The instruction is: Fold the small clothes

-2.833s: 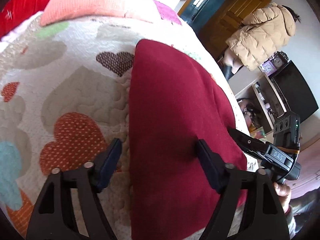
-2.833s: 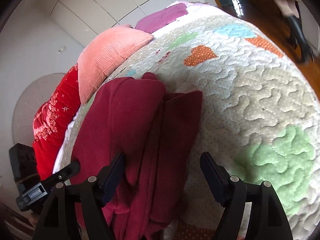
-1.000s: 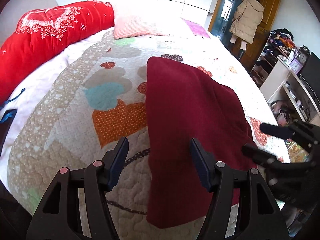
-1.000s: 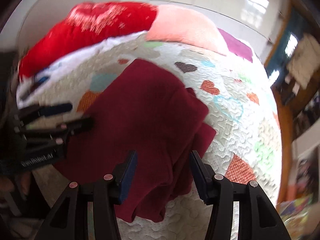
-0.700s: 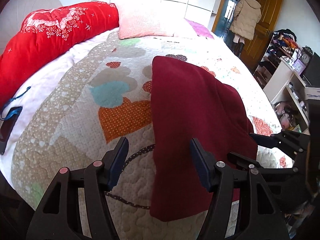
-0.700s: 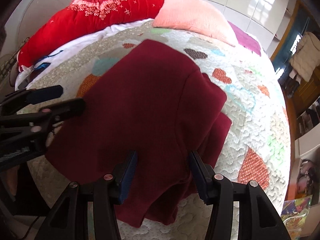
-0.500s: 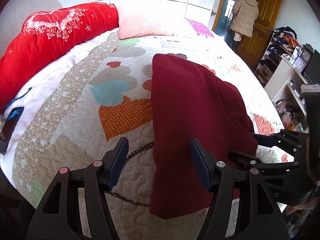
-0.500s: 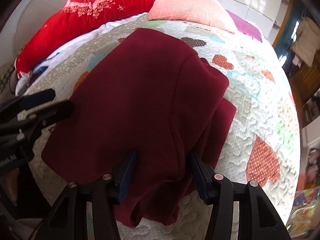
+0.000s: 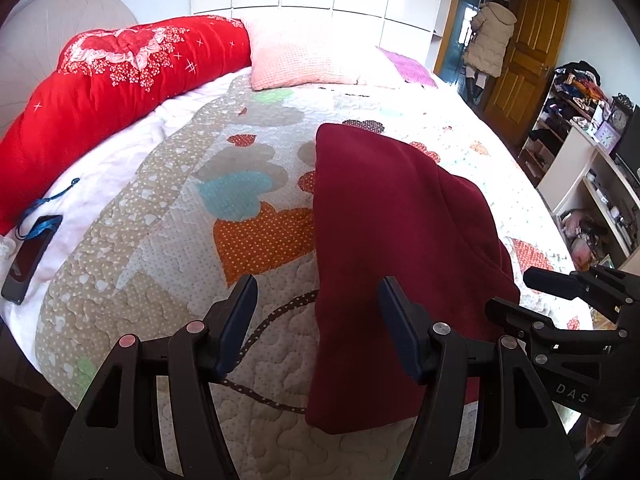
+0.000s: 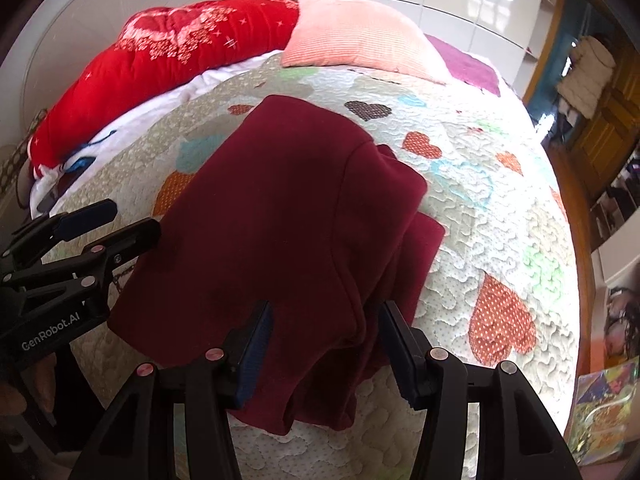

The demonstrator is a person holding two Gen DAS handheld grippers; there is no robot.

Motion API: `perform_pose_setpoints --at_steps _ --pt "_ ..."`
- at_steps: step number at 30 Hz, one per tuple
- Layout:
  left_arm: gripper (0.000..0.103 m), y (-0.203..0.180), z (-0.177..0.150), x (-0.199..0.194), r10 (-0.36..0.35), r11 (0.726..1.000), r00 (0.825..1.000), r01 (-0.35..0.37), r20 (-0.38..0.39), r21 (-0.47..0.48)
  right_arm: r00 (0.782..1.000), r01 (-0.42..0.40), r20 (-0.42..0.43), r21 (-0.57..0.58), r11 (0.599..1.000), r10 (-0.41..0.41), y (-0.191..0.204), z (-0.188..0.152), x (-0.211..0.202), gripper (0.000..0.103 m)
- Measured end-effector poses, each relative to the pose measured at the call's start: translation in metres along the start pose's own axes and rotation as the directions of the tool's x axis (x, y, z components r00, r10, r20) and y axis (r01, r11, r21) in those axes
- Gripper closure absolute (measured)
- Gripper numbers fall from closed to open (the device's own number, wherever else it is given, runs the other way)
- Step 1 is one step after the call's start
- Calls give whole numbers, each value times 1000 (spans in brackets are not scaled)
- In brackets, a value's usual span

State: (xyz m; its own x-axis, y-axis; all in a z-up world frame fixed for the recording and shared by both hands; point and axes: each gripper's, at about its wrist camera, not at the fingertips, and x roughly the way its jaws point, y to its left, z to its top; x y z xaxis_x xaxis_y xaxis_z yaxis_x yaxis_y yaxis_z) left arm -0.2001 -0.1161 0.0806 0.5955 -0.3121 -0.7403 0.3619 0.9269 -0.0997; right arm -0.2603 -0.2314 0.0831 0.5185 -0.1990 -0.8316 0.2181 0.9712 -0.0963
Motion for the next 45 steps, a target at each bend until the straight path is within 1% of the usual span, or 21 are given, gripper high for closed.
perform_pose_setpoints --at_steps 6,12,19,26,35,39,45 --pt "40 -2 1 -3 4 1000 1000 -4 20 4 1000 7 10 40 999 -7 -6 -1 -6 50" --pt "40 -1 1 -3 7 1000 1000 -7 21 0 1000 5 24 66 998 -7 -6 -1 -8 50" --pt "40 -4 2 -5 29 999 999 -30 40 12 1000 8 27 64 998 -10 -2 0 -9 50" --pt "40 -8 0 -3 35 999 999 -36 41 22 999 12 29 86 996 -14 -3 0 -7 50" --pt "40 -11 -1 1 47 999 998 -48 31 25 1000 -4 25 114 993 1 -6 -2 -4 50" --pt "40 -13 -1 1 46 999 999 -46 29 28 999 -11 54 150 989 3 -10 -2 -9 50" --pt "40 -16 -1 0 47 998 998 -48 34 37 998 -27 62 174 984 16 -10 -1 -9 50"
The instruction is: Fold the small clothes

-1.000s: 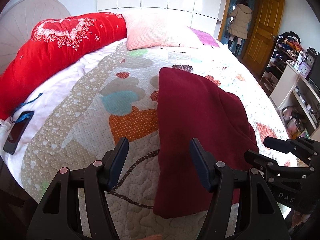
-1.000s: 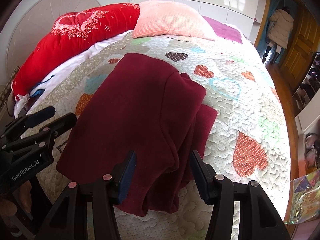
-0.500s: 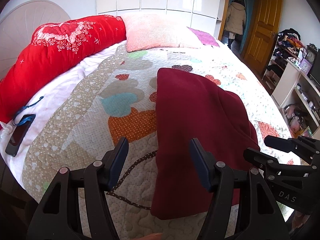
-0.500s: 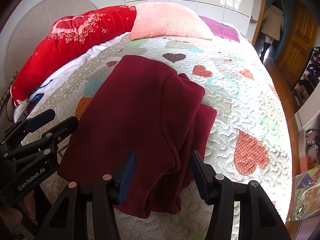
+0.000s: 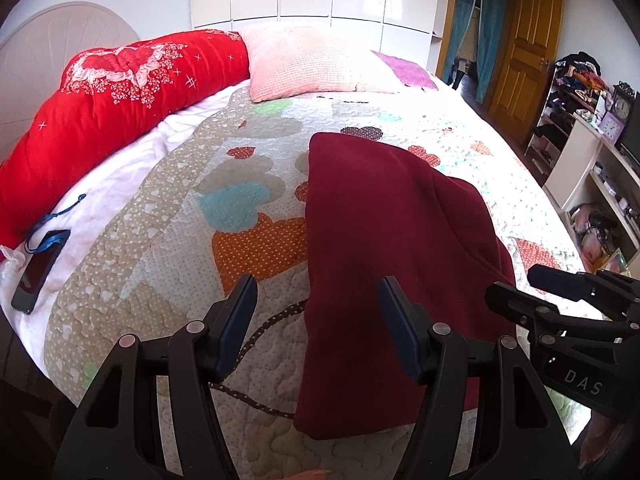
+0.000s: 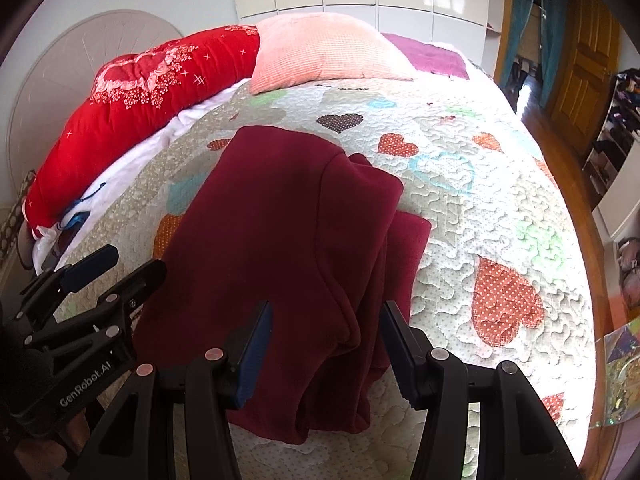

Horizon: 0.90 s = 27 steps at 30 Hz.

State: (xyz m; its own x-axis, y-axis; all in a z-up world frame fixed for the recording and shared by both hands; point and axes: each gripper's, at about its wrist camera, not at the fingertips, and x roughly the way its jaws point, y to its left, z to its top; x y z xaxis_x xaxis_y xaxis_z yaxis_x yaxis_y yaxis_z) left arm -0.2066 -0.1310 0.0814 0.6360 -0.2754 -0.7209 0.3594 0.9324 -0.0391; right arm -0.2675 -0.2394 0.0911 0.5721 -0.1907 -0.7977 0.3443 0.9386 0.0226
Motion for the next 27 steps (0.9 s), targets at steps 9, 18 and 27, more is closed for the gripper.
perform_pose_setpoints --at_steps 9,18,27 --pt "40 0 0 1 8 1000 1000 -8 1 -1 1000 -24 -3 11 1000 24 2 -1 4 50" --pt "40 -4 2 3 14 1000 1000 -14 2 14 1000 -30 -8 2 1000 30 2 2 7 49" --pt "40 -5 3 4 14 1000 1000 -15 19 21 999 -35 -14 4 999 35 1 3 12 49"
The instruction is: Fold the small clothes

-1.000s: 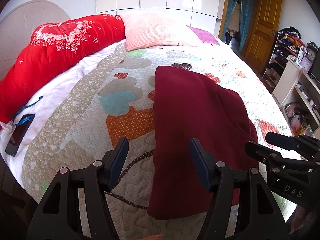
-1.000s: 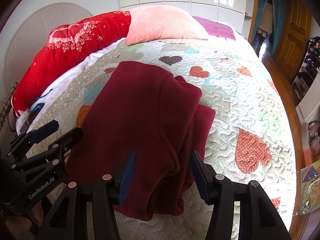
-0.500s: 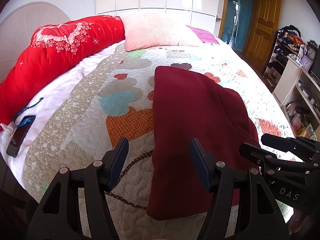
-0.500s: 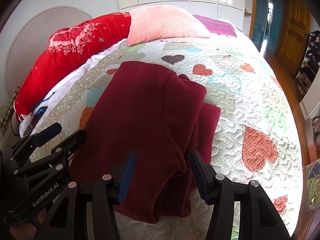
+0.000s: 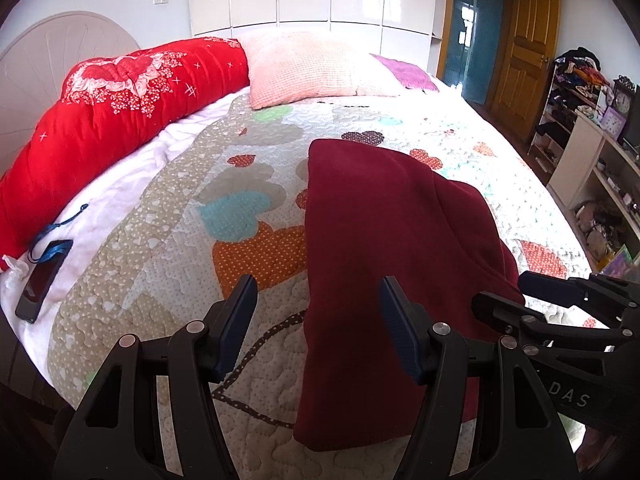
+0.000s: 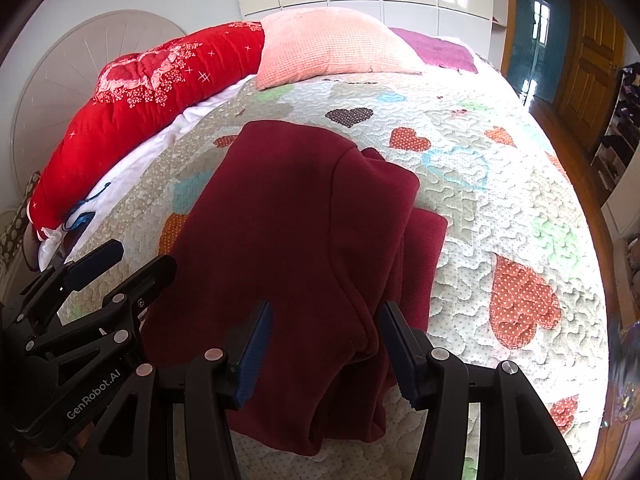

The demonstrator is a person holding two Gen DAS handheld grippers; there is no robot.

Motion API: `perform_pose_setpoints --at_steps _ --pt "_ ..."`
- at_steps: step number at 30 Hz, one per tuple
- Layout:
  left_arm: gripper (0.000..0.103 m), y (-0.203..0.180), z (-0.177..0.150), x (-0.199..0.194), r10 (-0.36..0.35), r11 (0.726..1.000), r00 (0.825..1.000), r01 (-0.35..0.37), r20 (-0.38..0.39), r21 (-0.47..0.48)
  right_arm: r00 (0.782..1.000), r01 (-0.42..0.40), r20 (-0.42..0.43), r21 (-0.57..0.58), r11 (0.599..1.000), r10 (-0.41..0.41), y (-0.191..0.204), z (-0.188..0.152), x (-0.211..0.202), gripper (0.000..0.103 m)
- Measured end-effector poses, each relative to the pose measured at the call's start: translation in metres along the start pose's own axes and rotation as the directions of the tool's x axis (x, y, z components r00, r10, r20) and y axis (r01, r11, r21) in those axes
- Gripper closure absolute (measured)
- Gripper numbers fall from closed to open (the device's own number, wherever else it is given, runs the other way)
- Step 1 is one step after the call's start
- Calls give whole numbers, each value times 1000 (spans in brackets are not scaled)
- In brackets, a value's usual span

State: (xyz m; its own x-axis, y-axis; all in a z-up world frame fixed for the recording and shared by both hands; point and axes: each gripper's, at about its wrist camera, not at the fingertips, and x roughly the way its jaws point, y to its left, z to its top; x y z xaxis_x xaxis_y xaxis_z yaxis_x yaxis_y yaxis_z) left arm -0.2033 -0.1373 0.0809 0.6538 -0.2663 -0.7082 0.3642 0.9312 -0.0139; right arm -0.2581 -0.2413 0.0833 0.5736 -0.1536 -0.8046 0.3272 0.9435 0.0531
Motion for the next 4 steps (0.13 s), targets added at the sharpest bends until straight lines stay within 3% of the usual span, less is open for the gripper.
perform_pose_setpoints --at_steps 4 --pt "40 1 0 2 1 1000 1000 -1 0 5 1000 3 -10 -4 1000 -3 1 0 5 49"
